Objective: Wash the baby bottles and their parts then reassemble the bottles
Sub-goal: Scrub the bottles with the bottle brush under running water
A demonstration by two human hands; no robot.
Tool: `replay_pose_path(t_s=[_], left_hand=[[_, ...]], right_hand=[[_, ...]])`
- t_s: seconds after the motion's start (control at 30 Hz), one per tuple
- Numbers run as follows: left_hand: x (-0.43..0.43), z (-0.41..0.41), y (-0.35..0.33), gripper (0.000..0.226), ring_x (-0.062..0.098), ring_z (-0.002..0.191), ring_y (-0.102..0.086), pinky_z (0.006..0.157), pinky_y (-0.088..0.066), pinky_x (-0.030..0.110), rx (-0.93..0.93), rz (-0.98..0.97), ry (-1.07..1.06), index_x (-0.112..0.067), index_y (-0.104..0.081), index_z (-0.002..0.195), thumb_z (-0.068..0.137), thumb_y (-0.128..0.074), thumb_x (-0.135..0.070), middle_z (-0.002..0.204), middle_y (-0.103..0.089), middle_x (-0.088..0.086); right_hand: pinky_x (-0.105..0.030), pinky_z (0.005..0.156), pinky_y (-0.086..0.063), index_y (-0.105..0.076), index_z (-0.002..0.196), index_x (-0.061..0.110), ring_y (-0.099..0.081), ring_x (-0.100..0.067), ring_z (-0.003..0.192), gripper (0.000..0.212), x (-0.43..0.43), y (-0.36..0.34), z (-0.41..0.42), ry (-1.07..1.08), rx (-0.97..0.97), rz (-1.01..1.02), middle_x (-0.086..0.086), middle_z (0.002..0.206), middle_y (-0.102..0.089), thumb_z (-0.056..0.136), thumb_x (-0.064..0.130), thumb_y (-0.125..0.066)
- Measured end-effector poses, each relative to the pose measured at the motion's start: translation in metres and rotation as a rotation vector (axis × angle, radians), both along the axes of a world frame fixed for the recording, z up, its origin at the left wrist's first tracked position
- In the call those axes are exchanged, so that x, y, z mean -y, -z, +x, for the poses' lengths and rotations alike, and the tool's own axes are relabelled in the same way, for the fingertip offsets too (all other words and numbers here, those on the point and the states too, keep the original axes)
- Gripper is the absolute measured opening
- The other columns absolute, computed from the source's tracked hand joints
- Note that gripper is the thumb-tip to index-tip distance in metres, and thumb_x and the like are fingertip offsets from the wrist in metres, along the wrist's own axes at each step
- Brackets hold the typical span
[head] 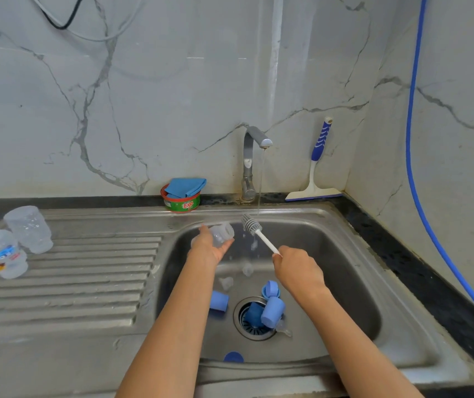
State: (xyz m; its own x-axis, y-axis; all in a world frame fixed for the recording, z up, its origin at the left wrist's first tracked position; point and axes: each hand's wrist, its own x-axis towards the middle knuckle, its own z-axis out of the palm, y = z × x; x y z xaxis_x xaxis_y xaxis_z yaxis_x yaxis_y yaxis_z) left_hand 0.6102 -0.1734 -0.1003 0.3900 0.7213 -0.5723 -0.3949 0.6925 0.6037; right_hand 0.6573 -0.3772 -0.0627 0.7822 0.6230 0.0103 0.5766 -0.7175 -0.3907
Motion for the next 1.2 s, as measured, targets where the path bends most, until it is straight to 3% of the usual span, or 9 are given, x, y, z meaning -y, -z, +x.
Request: replay_pose_path(t_s=[0.07,0.2,0.33,0.43,0.6,0.77,0.93,1.1,1.2], left_hand=[[-0.011,0.002,0.023,0.059,0.044,0.12,-0.049,0.06,-0.053,0.057,-0.064,-0.016,0.011,-0.019,-0.035,0.141,0.09,-0.059,-0.038,0.143,-0.038,0.019],[0.027,-0.018,0.008,0.048,0.039,0.113,-0.053,0.054,-0.052,0.053,0.023,-0.046,-0.116,-0.014,-0.038,0.131,0.09,-0.064,-0.017,0.126,-0.045,0.017],[0.038,-0.02,0.009,0.06,0.04,0.114,-0.055,0.071,-0.054,0.056,0.139,-0.034,-0.173,-0.014,-0.031,0.138,0.089,-0.066,-0.012,0.131,-0.046,0.021],[0.036,-0.023,0.003,0.063,0.039,0.109,-0.058,0.071,-0.055,0.057,0.099,0.005,-0.168,-0.016,-0.031,0.138,0.087,-0.069,-0.012,0.129,-0.05,0.021],[0.038,-0.024,0.005,0.058,0.036,0.105,-0.061,0.081,-0.053,0.059,0.016,0.136,-0.068,-0.022,-0.036,0.134,0.087,-0.068,-0.01,0.118,-0.054,0.015],[0.047,-0.023,0.002,0.054,0.034,0.099,-0.06,0.067,-0.057,0.043,-0.104,0.299,0.179,-0.033,-0.035,0.13,0.088,-0.063,-0.012,0.109,-0.052,0.012],[0.067,-0.013,-0.002,0.052,0.036,0.098,-0.063,0.068,-0.058,0.046,-0.03,0.307,0.408,-0.031,-0.039,0.13,0.088,-0.068,-0.026,0.122,-0.053,0.019],[0.063,-0.013,-0.001,0.052,0.037,0.104,-0.06,0.08,-0.056,0.054,0.059,0.247,0.372,-0.025,-0.039,0.132,0.089,-0.067,-0.03,0.123,-0.051,0.018],[0.06,-0.014,-0.005,0.055,0.036,0.102,-0.06,0.074,-0.057,0.053,0.137,0.158,0.231,-0.017,-0.04,0.134,0.088,-0.068,-0.023,0.12,-0.052,0.021]], right_hand=[[-0.03,0.063,-0.043,-0.059,0.101,0.013,-0.053,-0.024,0.078,0.028,0.002,-0.002,-0.004,-0.032,0.041,-0.047,-0.007,0.093,-0.057,0.099,0.03,-0.036],[-0.027,0.061,-0.041,-0.062,0.102,0.016,-0.053,-0.022,0.075,0.028,0.005,-0.008,-0.006,-0.085,0.118,-0.111,-0.002,0.088,-0.054,0.096,0.029,-0.038],[-0.026,0.057,-0.04,-0.064,0.1,0.019,-0.053,-0.02,0.072,0.025,0.009,-0.014,-0.005,-0.111,0.144,-0.14,0.0,0.085,-0.055,0.095,0.028,-0.041],[-0.027,0.057,-0.039,-0.062,0.095,0.017,-0.052,-0.021,0.071,0.022,0.009,-0.018,-0.009,-0.172,0.146,-0.177,-0.002,0.085,-0.054,0.094,0.026,-0.043],[-0.03,0.064,-0.045,-0.059,0.094,0.014,-0.053,-0.022,0.074,0.022,0.006,-0.015,-0.02,-0.243,0.21,-0.214,-0.002,0.083,-0.05,0.096,0.025,-0.04],[-0.028,0.061,-0.042,-0.058,0.096,0.017,-0.053,-0.02,0.071,0.026,0.007,-0.012,-0.011,-0.274,0.232,-0.245,0.001,0.081,-0.053,0.098,0.032,-0.037],[-0.03,0.058,-0.041,-0.054,0.076,0.014,-0.047,-0.016,0.061,0.03,-0.006,0.006,-0.006,-0.153,-0.081,-0.095,-0.003,0.074,-0.055,0.096,0.03,-0.038],[-0.021,0.041,-0.028,-0.059,0.08,0.01,-0.035,-0.014,0.044,0.026,-0.002,-0.002,-0.01,-0.144,-0.501,0.007,-0.002,0.06,-0.045,0.092,0.023,-0.041],[-0.022,0.042,-0.033,-0.052,0.086,0.009,-0.038,-0.013,0.046,0.016,0.003,-0.011,-0.008,-0.178,-0.612,0.034,-0.004,0.063,-0.047,0.093,0.021,-0.045]])
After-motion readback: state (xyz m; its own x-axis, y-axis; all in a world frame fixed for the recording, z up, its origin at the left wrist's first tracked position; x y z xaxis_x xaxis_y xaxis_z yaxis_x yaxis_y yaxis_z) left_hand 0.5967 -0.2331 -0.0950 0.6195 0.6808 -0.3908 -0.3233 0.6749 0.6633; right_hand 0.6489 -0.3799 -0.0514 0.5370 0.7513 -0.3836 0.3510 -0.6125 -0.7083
